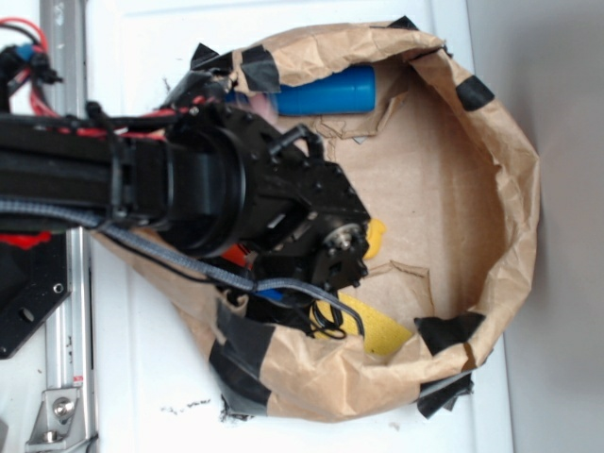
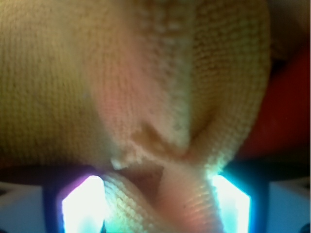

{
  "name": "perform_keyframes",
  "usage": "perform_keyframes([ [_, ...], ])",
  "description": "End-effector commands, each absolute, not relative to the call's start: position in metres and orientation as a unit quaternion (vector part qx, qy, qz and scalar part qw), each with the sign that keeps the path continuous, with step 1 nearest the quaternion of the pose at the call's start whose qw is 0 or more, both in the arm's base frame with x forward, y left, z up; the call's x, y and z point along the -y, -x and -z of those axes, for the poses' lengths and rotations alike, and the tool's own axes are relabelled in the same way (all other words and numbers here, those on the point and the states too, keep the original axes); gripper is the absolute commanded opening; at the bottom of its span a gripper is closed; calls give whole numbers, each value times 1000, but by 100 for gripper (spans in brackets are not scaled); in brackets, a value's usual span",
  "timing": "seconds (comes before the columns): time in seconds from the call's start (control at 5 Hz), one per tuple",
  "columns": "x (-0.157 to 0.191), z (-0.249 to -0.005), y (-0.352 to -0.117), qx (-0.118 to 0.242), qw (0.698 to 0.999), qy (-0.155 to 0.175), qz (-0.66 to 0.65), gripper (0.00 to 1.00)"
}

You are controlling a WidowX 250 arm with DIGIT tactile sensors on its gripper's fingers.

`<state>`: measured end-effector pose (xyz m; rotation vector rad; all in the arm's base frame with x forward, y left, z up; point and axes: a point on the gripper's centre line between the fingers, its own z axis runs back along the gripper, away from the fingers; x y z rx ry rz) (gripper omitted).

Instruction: Grab the yellow cloth.

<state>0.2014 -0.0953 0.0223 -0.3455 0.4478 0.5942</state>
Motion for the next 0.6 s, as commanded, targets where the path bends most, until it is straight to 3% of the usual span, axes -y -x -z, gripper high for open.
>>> perform_keyframes([
  [0.0,91,-45,-208,-121,956,188,-189,0],
  [0.2,57,-96,-236,0,973,160,-167,0],
  [0.4,23,-148,-264,38,963,160,-212,0],
])
